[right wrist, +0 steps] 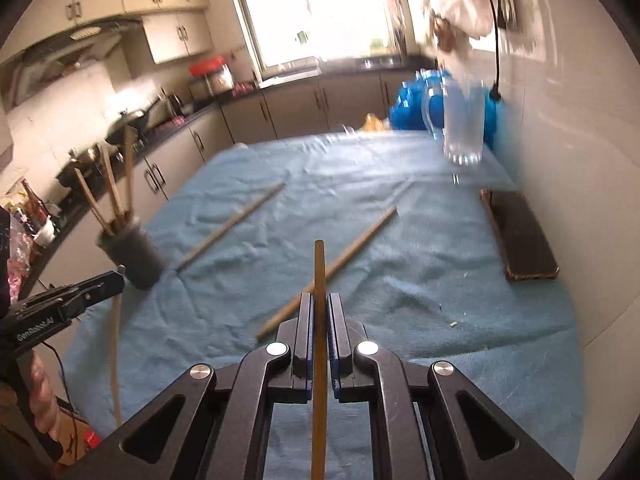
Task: Organize utensils
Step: 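Lift the held chopsticks upright and carry them toward the black cup with both tools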
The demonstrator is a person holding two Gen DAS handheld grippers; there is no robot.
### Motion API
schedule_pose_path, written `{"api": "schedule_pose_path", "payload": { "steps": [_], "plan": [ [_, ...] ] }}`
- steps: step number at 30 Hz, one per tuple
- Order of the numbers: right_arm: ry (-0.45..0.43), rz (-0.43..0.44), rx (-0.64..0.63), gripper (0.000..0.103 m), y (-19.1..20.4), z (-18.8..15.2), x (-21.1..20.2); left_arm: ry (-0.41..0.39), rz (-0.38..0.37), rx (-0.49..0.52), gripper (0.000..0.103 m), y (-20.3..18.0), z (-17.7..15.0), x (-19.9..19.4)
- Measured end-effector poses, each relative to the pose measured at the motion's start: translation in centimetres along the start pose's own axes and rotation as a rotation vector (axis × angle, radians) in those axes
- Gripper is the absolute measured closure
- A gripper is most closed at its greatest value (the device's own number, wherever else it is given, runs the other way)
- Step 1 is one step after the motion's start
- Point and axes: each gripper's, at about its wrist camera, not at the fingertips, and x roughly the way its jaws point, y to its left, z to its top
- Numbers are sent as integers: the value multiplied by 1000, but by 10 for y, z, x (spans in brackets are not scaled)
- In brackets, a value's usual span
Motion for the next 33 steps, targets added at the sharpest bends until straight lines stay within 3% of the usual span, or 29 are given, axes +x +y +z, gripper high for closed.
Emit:
{"api": "schedule_pose_path", "payload": {
  "steps": [13, 26, 33],
  "plan": [
    [-155, 34, -53, 96, 46, -4, -53, -141, 61, 56, 97, -14, -6, -65],
    [-282, 47, -78, 96, 78, 7, -87, -219, 54, -10, 97, 4, -8, -96],
    [-298, 64, -101, 96, 93, 20, -86, -316, 58, -34, 97, 13, 1, -119]
  ]
}}
